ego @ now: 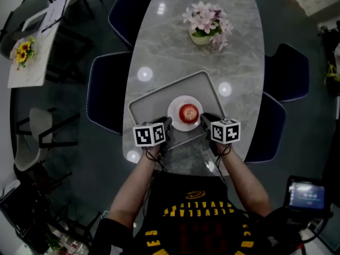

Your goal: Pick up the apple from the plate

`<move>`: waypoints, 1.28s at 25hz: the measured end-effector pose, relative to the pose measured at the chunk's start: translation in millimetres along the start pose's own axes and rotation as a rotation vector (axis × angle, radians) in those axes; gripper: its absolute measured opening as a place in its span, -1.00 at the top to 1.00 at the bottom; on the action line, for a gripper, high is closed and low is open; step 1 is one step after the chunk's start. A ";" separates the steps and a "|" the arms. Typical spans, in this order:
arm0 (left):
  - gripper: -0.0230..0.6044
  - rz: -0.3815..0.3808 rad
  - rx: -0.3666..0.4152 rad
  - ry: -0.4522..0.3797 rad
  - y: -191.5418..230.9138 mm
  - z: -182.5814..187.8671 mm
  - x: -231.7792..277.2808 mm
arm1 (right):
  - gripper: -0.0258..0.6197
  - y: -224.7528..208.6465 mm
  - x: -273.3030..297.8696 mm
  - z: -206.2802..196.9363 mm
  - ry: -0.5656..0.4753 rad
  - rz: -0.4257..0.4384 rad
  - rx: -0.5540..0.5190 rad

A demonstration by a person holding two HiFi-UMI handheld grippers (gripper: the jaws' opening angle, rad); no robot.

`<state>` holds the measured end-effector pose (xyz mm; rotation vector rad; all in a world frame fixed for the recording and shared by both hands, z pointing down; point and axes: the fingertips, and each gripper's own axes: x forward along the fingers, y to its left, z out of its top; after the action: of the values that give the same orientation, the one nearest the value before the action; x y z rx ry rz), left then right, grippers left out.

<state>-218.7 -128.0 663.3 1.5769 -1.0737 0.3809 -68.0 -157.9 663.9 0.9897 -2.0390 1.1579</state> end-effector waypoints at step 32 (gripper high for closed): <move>0.78 -0.022 -0.152 0.104 4.4 -0.9 -2.7 | 0.80 12.9 0.3 -6.8 0.064 0.009 0.138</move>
<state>-223.4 -125.8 664.3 1.4184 -0.9821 0.3542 -78.0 -147.5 661.4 0.9971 -1.9360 1.3330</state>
